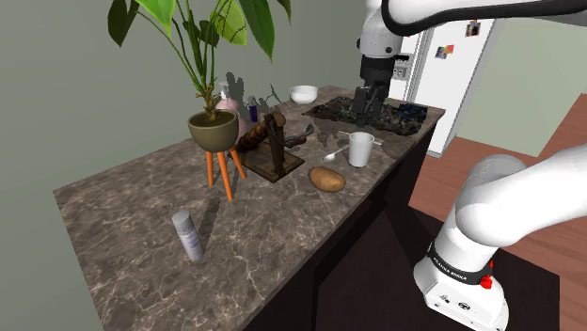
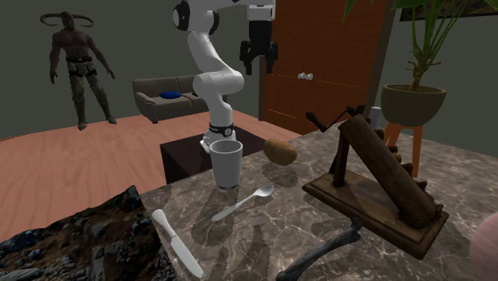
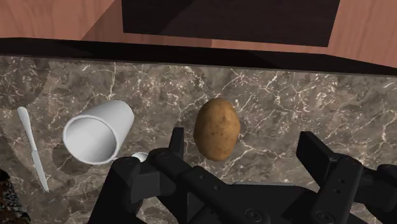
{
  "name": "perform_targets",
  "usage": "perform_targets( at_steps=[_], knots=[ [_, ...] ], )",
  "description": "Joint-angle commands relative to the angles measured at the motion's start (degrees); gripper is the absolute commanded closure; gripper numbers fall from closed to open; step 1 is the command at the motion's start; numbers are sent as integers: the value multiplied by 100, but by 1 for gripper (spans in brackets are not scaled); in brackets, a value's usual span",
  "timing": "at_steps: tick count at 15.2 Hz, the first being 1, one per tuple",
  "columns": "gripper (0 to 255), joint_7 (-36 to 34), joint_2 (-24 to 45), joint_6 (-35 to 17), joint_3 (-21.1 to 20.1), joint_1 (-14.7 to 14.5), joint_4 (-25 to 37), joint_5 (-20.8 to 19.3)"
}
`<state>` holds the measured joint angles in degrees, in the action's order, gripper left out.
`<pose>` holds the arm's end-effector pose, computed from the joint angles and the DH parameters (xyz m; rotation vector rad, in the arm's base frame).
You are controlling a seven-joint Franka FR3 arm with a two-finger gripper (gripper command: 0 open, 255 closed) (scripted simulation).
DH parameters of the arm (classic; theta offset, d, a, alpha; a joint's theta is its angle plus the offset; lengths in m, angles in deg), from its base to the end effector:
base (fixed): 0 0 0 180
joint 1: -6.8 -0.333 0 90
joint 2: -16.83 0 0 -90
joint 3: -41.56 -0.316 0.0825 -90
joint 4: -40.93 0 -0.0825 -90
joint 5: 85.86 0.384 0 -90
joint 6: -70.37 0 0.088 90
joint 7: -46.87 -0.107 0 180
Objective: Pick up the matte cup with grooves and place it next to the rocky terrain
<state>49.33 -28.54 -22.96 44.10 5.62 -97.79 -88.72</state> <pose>0.3092 -0.0157 0.5663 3.1228 0.0551 -0.0020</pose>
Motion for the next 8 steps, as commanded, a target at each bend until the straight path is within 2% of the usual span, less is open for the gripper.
perform_targets(
  at_steps=[1,8],
  knots=[
    [0,0,0,0,0,0,0,0],
    [0,456,757,-1234,496,243,-406,-471]
  ],
)
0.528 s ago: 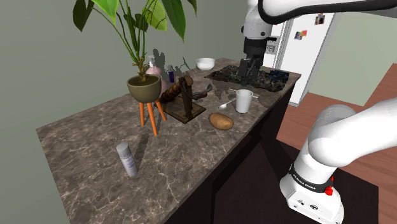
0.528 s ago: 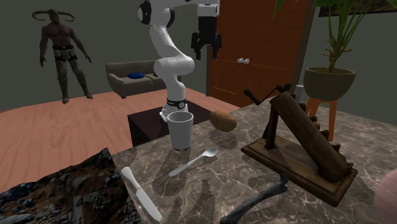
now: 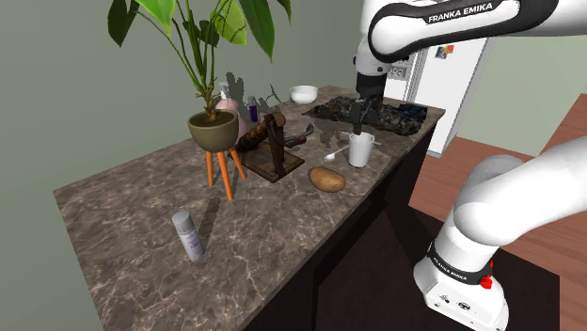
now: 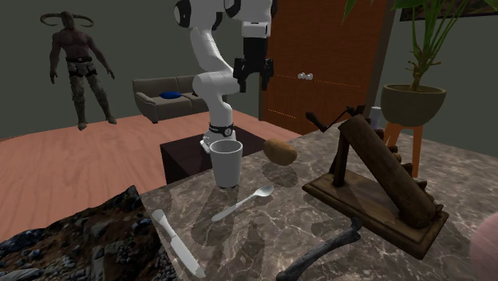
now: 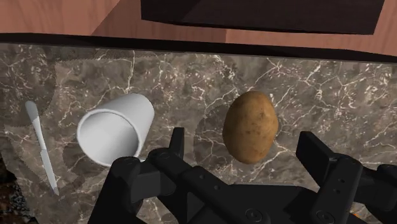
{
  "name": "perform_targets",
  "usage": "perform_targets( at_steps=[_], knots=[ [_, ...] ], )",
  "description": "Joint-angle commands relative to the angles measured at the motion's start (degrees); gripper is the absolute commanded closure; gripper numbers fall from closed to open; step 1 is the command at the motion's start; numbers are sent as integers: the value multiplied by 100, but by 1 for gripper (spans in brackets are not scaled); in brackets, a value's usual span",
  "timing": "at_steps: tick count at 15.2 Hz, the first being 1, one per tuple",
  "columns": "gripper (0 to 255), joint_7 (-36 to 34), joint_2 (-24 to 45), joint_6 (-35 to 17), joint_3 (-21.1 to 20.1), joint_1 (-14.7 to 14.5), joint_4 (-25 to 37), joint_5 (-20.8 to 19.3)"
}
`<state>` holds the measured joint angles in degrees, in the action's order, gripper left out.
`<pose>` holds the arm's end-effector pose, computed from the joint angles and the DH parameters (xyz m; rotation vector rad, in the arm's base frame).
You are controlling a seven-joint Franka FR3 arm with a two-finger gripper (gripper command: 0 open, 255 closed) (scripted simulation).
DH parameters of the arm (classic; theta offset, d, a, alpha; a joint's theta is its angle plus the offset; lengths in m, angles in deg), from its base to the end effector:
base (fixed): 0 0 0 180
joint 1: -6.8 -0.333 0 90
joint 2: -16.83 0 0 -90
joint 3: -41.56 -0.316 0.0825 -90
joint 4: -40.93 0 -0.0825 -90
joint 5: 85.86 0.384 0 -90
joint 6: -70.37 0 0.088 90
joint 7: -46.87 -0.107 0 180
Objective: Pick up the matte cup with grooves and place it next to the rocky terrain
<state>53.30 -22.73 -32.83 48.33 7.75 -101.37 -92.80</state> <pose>0.3401 -0.0610 0.5168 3.0980 0.0489 0.0014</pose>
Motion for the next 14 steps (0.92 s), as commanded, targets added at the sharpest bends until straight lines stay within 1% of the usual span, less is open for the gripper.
perform_targets(
  at_steps=[1,8,13,14],
  knots=[
    [0,119,316,-427,146,63,-76,-125],
    [0,536,1484,-1672,649,266,-43,-449],
    [0,859,2469,-2488,988,366,215,-515],
    [0,863,2516,-2573,999,369,177,-515]
  ],
)
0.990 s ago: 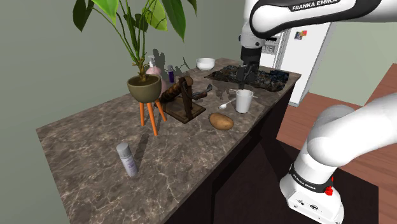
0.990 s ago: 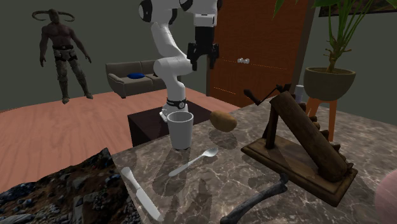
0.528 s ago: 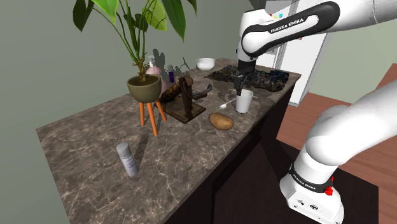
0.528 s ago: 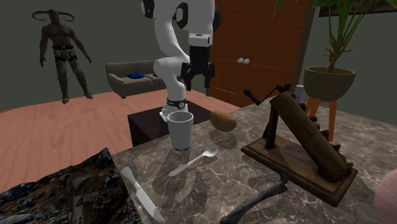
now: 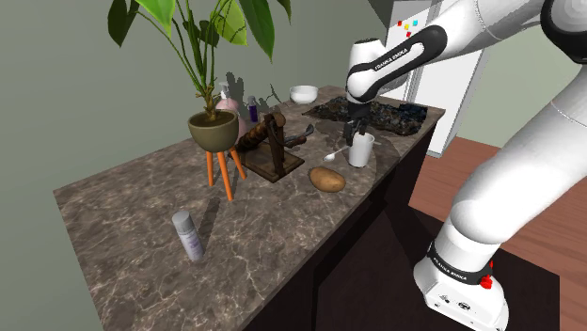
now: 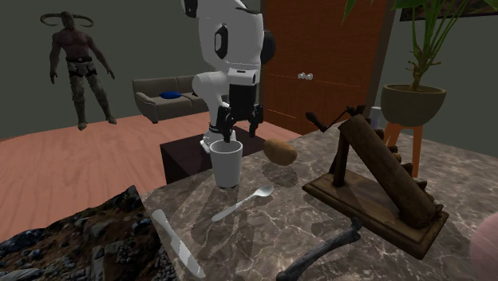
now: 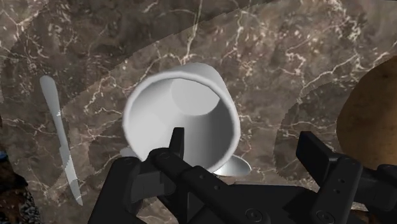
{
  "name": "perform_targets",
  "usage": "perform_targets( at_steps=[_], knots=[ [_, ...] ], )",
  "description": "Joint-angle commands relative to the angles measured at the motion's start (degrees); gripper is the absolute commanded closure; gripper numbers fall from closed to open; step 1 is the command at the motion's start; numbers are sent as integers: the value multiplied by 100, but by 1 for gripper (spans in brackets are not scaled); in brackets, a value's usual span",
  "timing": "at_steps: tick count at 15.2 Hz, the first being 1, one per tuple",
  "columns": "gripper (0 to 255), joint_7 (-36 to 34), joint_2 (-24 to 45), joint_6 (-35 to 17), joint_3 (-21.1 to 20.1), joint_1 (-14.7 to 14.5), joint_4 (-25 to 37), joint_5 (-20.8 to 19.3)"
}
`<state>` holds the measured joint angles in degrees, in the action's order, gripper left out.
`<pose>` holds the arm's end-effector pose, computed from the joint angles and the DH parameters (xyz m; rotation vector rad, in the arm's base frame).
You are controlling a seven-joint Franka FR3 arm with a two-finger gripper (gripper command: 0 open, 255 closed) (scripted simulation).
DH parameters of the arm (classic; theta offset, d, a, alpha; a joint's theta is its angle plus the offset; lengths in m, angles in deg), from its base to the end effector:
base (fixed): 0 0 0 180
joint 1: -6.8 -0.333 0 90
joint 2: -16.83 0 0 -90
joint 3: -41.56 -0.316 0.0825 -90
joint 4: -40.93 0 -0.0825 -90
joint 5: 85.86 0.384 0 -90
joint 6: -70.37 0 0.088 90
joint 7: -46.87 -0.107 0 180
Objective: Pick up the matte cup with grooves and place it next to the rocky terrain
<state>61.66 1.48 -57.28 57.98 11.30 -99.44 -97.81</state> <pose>0.4195 -0.1678 0.3991 3.0410 0.0392 0.0154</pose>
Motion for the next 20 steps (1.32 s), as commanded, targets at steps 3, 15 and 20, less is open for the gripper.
perform_targets(
  at_steps=[3,15,20],
  knots=[
    [0,39,248,-386,69,22,-121,-10],
    [0,57,446,-694,110,29,-232,1],
    [255,57,446,-694,110,29,-232,1]
  ],
)
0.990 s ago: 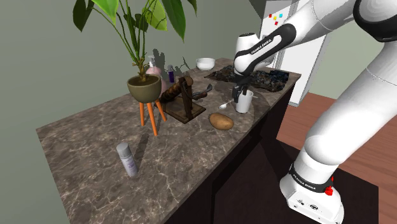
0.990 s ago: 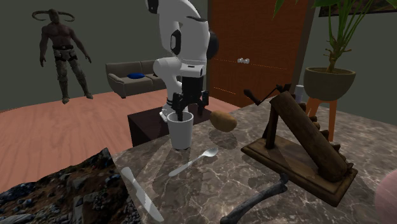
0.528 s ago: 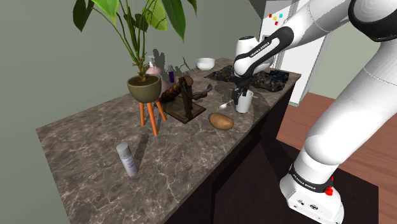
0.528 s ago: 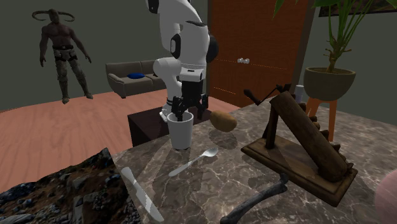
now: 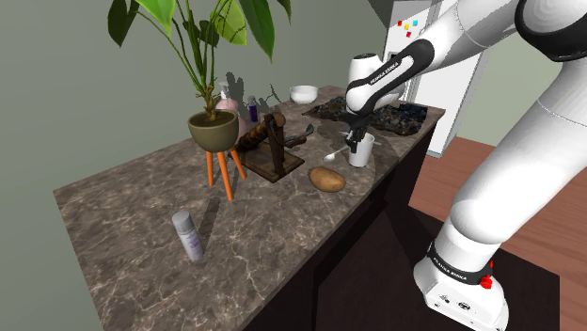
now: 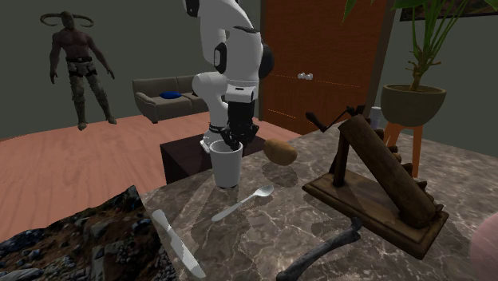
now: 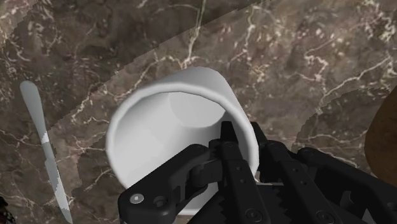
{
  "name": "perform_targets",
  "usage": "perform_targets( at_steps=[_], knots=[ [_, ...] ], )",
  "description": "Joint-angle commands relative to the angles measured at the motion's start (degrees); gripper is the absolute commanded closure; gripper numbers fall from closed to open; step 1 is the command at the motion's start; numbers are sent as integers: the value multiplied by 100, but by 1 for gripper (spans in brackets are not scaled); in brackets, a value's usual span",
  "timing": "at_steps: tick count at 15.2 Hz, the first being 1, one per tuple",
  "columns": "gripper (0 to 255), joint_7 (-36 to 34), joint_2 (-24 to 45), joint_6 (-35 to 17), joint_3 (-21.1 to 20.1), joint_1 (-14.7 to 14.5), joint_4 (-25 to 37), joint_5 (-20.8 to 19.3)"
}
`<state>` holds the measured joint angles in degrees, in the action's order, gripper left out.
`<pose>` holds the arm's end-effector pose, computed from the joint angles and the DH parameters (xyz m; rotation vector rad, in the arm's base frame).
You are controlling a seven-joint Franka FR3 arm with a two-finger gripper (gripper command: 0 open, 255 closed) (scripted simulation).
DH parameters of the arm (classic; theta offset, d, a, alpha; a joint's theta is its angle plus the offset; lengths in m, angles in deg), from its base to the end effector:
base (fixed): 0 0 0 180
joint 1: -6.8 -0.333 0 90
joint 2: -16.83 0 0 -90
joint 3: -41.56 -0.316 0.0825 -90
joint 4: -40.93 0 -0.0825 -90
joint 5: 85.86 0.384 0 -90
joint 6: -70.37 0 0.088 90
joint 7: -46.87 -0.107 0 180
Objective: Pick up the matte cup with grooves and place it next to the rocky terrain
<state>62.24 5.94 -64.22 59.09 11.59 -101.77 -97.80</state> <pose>0.4211 -0.1751 0.3579 3.0379 0.0396 0.0170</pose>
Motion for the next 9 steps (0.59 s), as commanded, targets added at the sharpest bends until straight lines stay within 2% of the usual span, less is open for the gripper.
perform_targets(
  at_steps=[1,5,9],
  knots=[
    [255,0,-1,0,0,0,1,0],
    [255,0,0,-2,0,0,0,0],
    [255,6,-204,344,-30,-1,144,-9]
  ],
)
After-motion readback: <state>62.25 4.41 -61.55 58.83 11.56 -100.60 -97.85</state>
